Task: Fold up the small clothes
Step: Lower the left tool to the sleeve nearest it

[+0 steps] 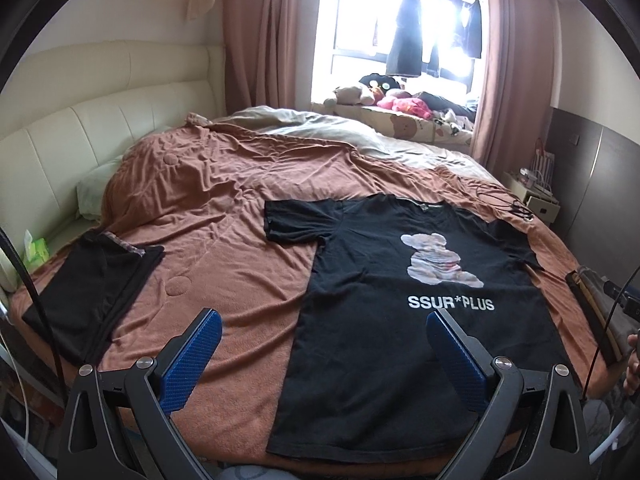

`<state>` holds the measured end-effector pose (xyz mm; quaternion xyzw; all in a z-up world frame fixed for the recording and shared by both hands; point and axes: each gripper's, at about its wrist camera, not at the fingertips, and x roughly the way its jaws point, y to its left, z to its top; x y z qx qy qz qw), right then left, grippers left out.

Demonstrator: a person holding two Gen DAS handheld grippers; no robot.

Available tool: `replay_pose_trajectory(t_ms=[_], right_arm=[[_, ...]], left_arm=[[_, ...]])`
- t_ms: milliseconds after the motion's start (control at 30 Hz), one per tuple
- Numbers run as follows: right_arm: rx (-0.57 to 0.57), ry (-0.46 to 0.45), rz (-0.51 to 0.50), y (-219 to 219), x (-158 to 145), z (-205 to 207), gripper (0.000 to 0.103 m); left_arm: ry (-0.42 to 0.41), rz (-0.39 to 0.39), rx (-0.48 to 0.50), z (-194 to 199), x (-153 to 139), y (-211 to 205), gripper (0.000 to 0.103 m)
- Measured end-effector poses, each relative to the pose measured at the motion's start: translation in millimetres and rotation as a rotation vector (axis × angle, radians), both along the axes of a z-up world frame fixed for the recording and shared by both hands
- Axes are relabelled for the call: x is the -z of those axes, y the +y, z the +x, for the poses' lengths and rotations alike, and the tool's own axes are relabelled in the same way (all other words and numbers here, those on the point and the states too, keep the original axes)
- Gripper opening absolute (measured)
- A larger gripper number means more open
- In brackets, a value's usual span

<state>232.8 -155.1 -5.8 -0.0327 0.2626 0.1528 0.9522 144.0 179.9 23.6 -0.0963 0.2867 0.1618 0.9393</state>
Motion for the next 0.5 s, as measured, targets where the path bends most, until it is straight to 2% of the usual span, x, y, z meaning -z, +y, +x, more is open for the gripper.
replay_pose_trajectory(t_ms=[300, 500], right_arm=[[-0.094, 0.031, -0.018, 24.6, 16.3, 56.3, 0.103], [-0.101, -0.033, 0.01, 35.3, 27.9, 83.4, 0.103]], left_arm=[[0.023, -0.018, -0.033, 42.2, 10.6, 29.2, 0.103], [0.047, -0.034, -0.05, 71.5, 19.5, 48.4, 0.103]])
